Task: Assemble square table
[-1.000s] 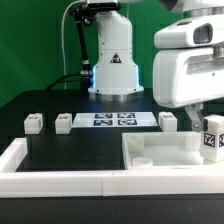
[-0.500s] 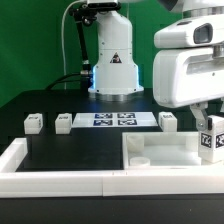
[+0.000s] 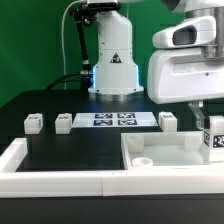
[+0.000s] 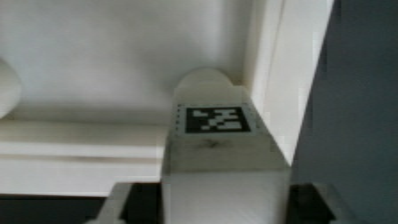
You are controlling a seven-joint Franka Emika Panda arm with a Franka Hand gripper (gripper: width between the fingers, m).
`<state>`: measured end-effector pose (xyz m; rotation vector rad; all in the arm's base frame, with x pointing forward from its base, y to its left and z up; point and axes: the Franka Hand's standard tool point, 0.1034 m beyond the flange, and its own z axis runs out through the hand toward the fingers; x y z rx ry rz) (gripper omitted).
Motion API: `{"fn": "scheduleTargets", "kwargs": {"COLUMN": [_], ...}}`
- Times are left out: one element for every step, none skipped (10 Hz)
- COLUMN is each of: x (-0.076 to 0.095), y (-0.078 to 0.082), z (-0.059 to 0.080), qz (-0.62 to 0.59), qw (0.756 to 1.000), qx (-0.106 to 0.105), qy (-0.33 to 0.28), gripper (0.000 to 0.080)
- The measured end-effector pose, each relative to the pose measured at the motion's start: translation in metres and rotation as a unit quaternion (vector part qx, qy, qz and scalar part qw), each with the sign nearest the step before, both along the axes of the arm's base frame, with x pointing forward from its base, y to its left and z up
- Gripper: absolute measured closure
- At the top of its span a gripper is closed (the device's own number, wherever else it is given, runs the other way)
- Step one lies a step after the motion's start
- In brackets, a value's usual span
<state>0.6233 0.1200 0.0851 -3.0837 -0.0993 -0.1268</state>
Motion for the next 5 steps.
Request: {"fn": "scheduleTargets", "kwargs": {"x": [0.0001,-0.0002,-0.0002,-0.0003,-0.0001], "y": [-0.0001,0.0008,0.0004,-0.0004,-0.0010], "z": [-0.0002,-0.0002,-0.0004,-0.0007,-0.0010], "qz": [-0.033,-0.090,-0.147,-0.199,-0.241], "qw": [0.999,0.996,0.989,0.980,0.970], "qx": [0.003,0.006,0.010,0.014,0.019], "qy": [0.001,0.004,0.007,0.010,0.010], "gripper": [0.0506,0.0506,0.0506,0.0506,0.0506]}}
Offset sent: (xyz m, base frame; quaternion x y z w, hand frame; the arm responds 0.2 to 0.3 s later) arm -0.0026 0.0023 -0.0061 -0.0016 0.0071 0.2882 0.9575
